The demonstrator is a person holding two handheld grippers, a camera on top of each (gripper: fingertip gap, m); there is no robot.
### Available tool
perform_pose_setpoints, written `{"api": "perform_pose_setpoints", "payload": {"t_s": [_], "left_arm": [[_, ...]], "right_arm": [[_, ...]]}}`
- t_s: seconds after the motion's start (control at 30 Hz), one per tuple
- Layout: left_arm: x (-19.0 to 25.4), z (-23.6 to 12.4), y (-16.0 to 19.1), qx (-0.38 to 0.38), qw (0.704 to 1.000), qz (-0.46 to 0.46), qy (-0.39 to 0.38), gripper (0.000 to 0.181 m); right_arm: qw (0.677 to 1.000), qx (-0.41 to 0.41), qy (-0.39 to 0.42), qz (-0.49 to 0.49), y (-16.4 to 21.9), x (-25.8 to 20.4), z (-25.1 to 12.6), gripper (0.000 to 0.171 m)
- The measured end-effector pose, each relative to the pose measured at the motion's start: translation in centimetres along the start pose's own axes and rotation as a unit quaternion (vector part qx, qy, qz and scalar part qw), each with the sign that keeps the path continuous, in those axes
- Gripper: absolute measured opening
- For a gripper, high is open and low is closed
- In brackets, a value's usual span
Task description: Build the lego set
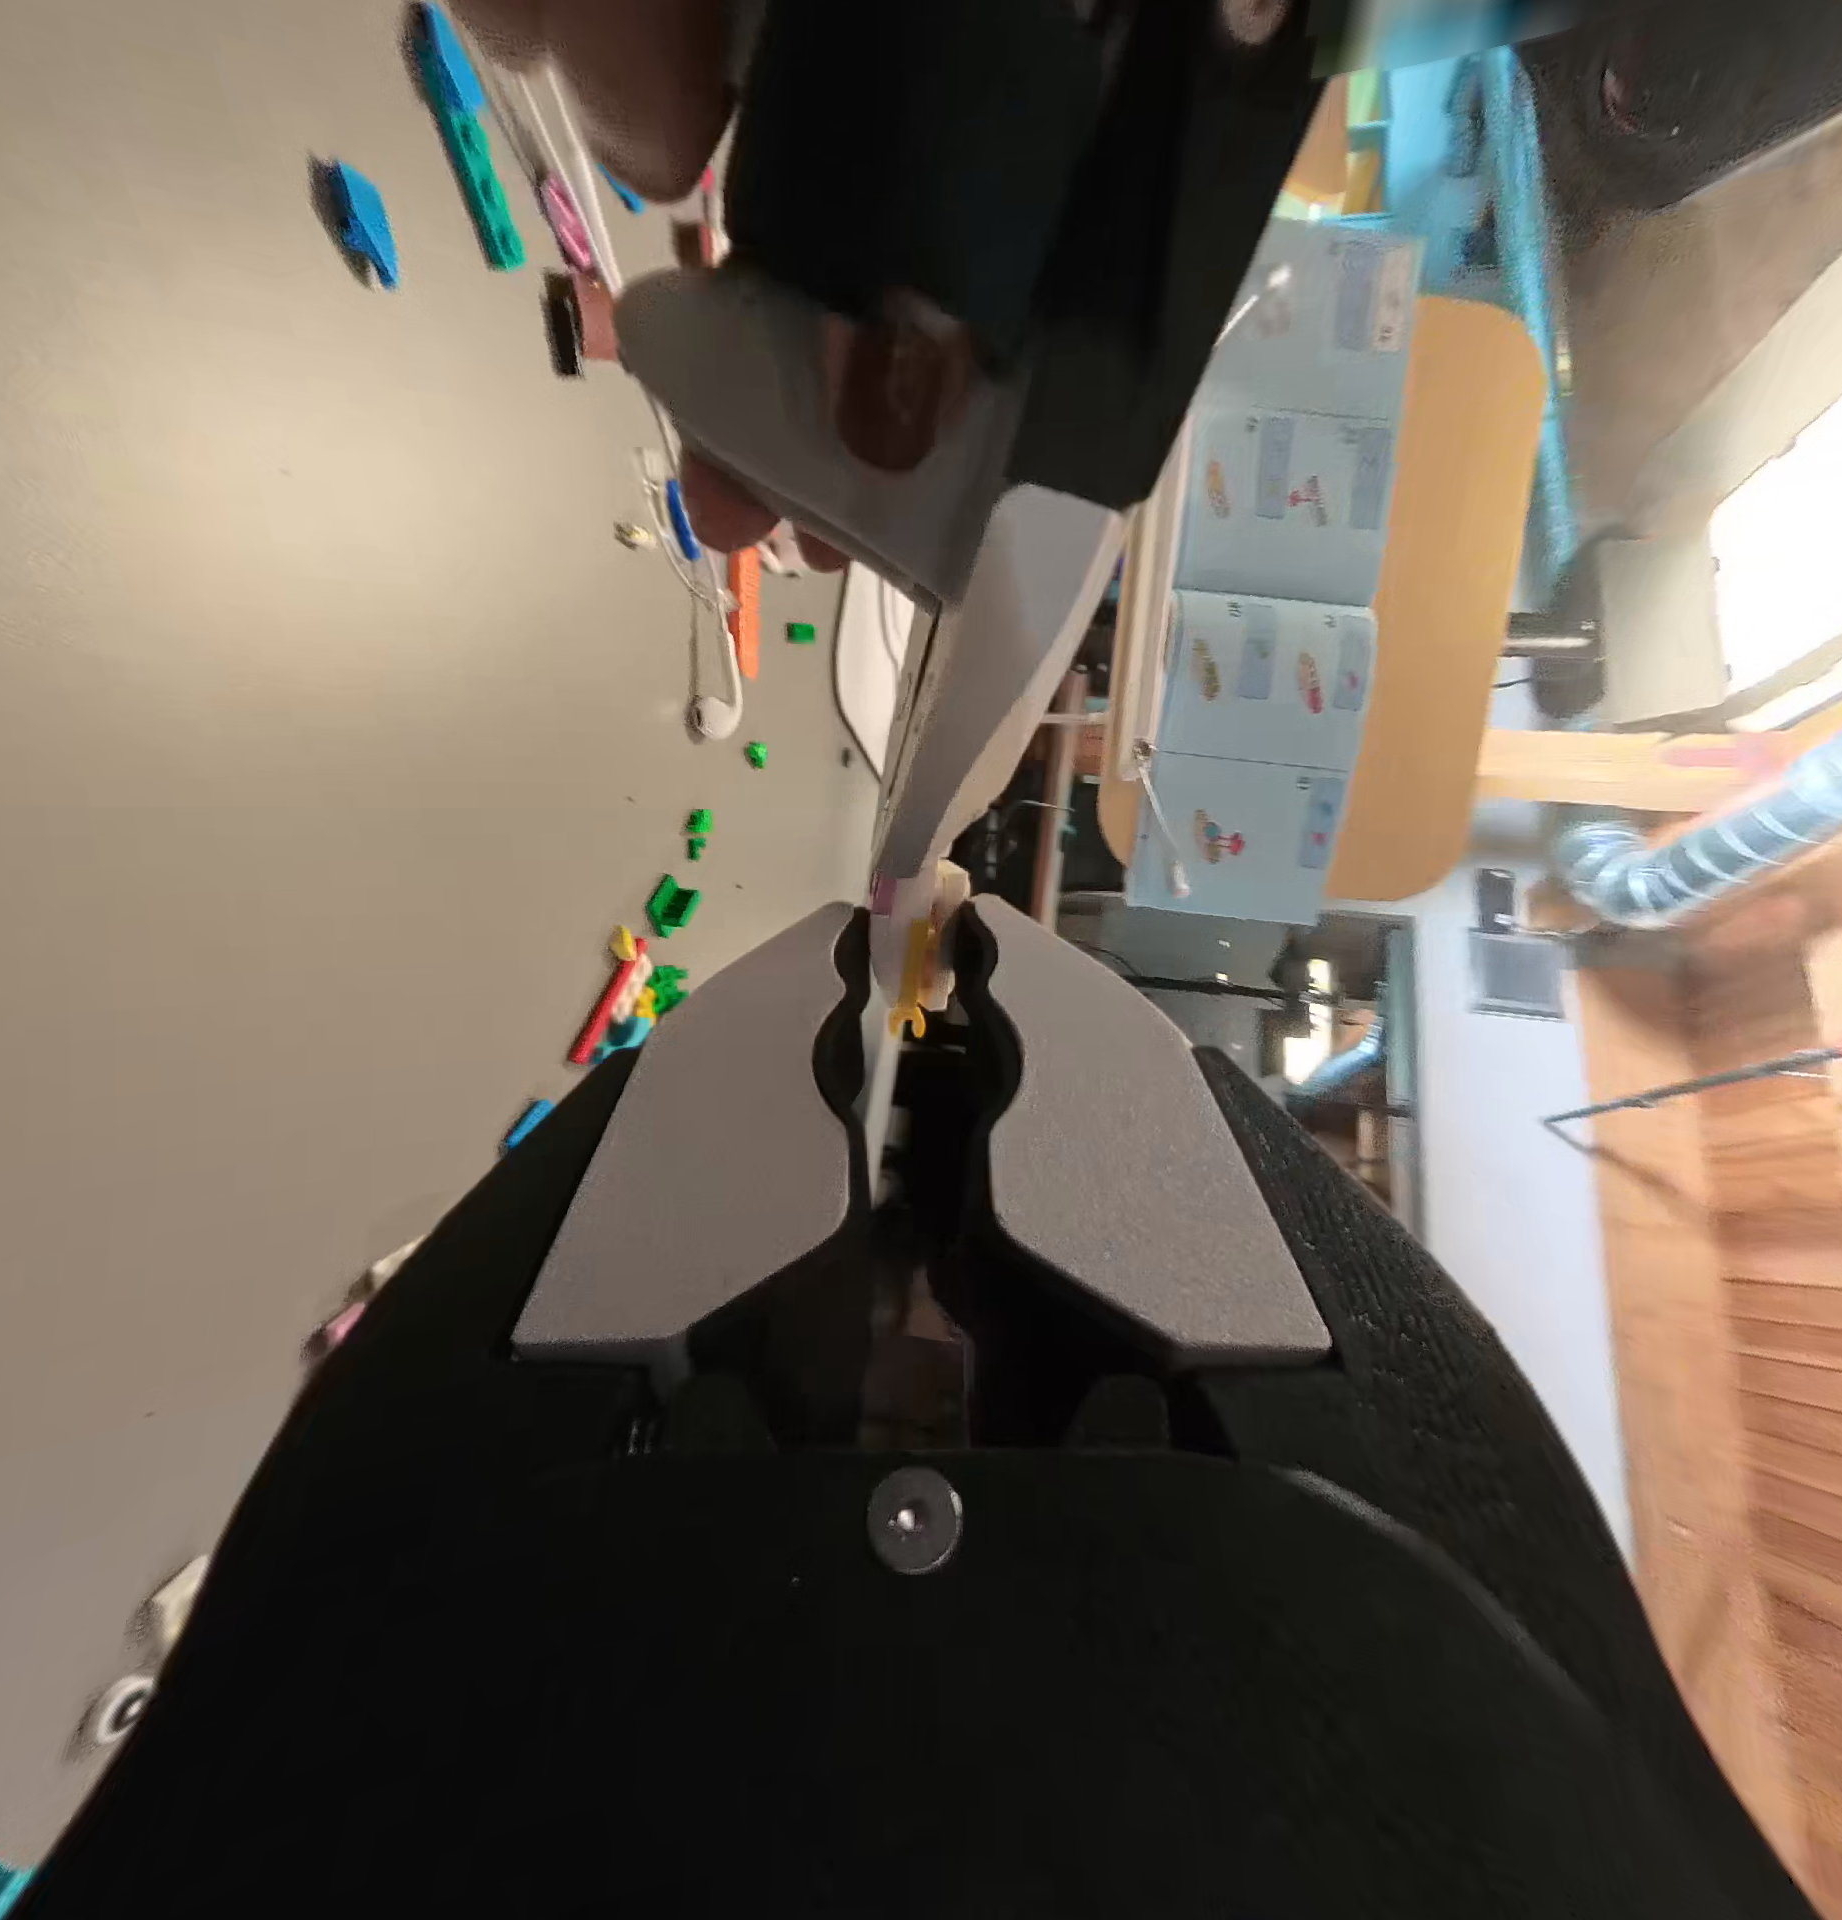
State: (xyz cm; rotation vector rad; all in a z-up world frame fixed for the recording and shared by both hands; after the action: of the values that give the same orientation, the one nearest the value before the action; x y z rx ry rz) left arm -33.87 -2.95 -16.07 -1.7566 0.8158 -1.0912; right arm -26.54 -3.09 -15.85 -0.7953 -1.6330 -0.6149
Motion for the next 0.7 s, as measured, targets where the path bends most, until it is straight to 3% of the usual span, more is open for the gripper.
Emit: {"api": "perform_pose_setpoints", "payload": {"t_s": [0.23,0.7], "left_arm": [[0.14,0.20,0.08,0.001,1.000,0.005,0.012,0.008],[0.59,0.01,-0.42,0.020,0.999,0.031,0.007,0.008]], "right_arm": [[0.996,0.036,-0.045,0.065,0.30,0.01,-0.18,0.015],[0.997,0.038,0.050,-0.054,0.11,0.35,-0.81,0.015]]}}
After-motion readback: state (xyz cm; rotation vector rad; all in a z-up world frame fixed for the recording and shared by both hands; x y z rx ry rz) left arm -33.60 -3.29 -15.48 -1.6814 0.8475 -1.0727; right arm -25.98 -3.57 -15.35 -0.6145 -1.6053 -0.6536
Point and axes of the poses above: each gripper's, where its closed fingertips meet, z out along the fingers, y out of its underside, x = y × z across the jaws, the point moved 5 cm from there along -z, back along the fingers, and after that the axes turned 1 degree about y, right-handed, at the moved point
